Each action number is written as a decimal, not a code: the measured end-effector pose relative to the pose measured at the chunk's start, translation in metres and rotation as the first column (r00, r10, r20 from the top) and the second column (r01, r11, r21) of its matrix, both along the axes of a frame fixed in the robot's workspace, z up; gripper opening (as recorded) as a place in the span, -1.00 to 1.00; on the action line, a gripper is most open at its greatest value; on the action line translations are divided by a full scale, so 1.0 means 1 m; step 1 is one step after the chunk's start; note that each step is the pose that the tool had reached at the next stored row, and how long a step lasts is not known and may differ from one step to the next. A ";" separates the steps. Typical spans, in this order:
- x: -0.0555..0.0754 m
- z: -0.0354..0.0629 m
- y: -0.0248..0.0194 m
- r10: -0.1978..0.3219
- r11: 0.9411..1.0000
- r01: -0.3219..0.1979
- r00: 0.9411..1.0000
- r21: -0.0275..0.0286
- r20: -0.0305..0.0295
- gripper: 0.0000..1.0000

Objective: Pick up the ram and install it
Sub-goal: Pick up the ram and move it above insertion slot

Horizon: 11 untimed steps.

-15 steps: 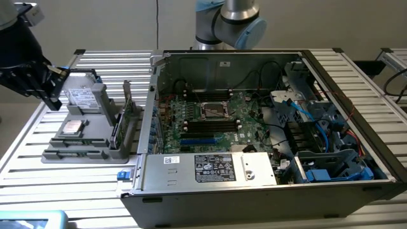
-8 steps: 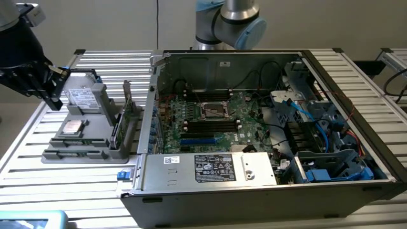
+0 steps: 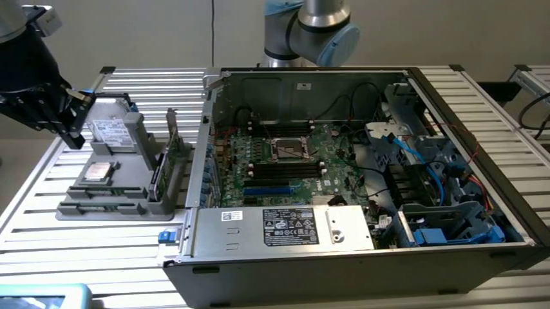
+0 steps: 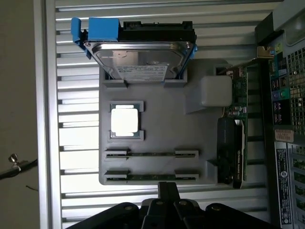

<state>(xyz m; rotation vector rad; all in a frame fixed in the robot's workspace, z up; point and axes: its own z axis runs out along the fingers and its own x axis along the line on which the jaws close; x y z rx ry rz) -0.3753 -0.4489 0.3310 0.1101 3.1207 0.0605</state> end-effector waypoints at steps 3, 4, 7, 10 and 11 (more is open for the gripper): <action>0.000 -0.0002 0.0003 0.017 1.000 -0.017 1.000 0.000 0.000 -0.79; 0.000 -0.0001 0.0003 0.035 0.999 -0.035 0.999 0.000 0.000 -0.79; 0.000 -0.0002 0.0003 0.090 0.996 -0.090 0.996 0.000 0.000 -0.79; 0.000 -0.0003 0.0003 0.145 0.989 -0.145 0.989 0.000 0.000 -0.79; 0.000 -0.0004 0.0003 0.163 0.987 -0.163 0.987 0.000 0.000 -0.79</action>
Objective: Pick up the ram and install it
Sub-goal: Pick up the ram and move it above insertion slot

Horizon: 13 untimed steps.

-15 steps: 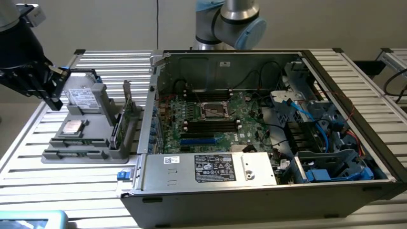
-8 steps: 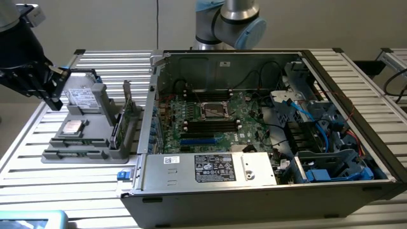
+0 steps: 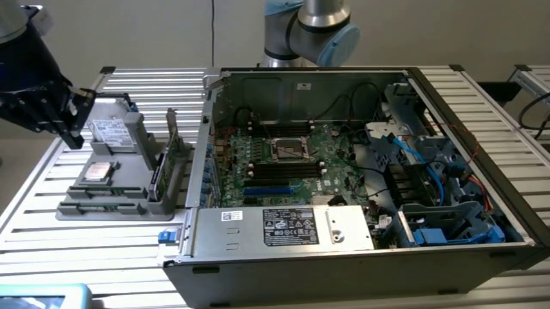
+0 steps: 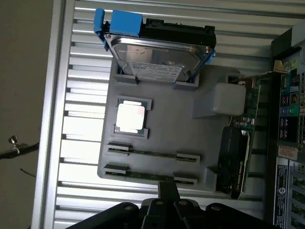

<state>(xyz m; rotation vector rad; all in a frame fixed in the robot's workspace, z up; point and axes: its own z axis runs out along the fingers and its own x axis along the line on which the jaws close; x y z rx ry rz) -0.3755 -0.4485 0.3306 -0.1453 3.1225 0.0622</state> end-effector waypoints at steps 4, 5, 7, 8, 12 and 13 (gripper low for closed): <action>0.000 -0.0004 0.0000 0.072 0.997 -0.072 0.997 0.000 0.000 -0.79; 0.000 -0.0004 0.0000 0.091 0.996 -0.091 0.996 0.000 0.000 -0.79; 0.000 -0.0005 0.0000 0.127 0.992 -0.127 0.992 0.000 0.000 -0.79; 0.000 -0.0006 0.0000 0.145 0.989 -0.145 0.989 0.000 0.000 -0.79; 0.000 -0.0007 0.0000 0.216 0.976 -0.216 0.976 0.000 0.000 -0.79; 0.000 -0.0008 0.0000 0.233 0.972 -0.233 0.972 0.000 0.000 -0.79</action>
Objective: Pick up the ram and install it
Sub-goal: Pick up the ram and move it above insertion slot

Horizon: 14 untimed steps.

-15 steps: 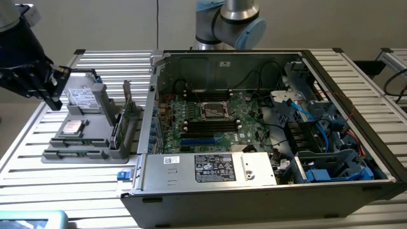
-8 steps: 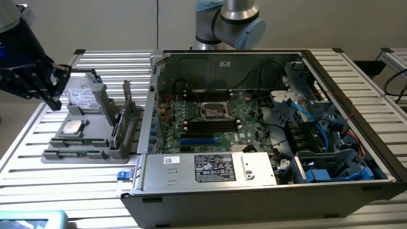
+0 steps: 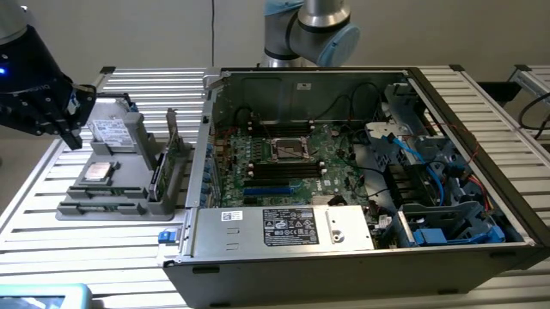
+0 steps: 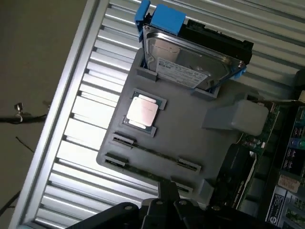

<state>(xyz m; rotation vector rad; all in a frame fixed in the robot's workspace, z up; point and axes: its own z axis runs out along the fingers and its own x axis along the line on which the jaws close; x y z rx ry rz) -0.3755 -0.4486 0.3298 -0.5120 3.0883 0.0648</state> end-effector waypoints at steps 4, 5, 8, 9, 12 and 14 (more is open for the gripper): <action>0.000 0.0000 0.0000 0.073 0.997 -0.073 0.997 0.000 0.000 -0.79; 0.000 0.0000 0.0000 0.091 0.996 -0.091 0.996 0.000 0.000 -0.79; 0.000 0.0000 0.0000 0.145 0.989 -0.145 0.989 0.000 0.000 -0.79; 0.000 0.0000 0.0000 0.163 0.987 -0.163 0.987 0.000 0.000 -0.79; 0.000 0.0000 0.0000 0.217 0.976 -0.217 0.976 0.000 0.000 -0.79; 0.000 0.0000 0.0000 0.253 0.968 -0.253 0.968 0.000 0.000 -0.79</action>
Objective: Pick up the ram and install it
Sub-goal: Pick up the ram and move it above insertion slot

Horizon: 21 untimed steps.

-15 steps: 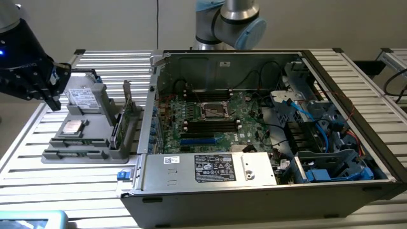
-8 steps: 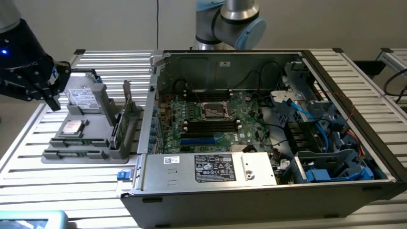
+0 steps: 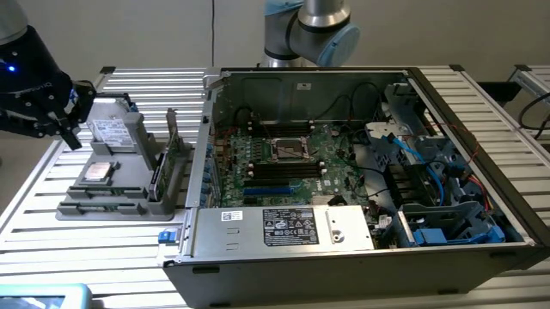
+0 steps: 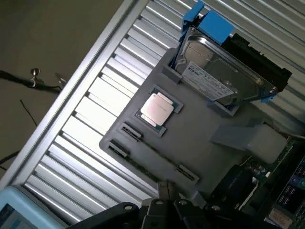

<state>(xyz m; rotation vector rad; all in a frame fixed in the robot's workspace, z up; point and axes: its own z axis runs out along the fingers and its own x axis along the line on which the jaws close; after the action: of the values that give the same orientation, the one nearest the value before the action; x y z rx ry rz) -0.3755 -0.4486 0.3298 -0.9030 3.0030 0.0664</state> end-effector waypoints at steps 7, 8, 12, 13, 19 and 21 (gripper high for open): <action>0.000 0.0000 0.0000 0.127 0.992 -0.127 0.992 0.000 0.000 -0.79; 0.000 0.0000 0.0000 0.145 0.989 -0.145 0.989 0.000 0.000 -0.79; 0.000 0.0000 0.0000 0.216 0.976 -0.216 0.976 0.000 0.000 -0.79; 0.000 0.0000 0.0000 0.234 0.972 -0.234 0.972 0.000 0.000 -0.79; 0.000 0.0000 0.0000 0.339 0.941 -0.339 0.941 0.000 0.000 -0.79; 0.000 0.0000 0.0000 0.372 0.928 -0.372 0.928 0.000 0.000 -0.79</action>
<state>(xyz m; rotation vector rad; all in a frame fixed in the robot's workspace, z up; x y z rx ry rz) -0.3755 -0.4486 0.3298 -1.4589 2.7850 0.0668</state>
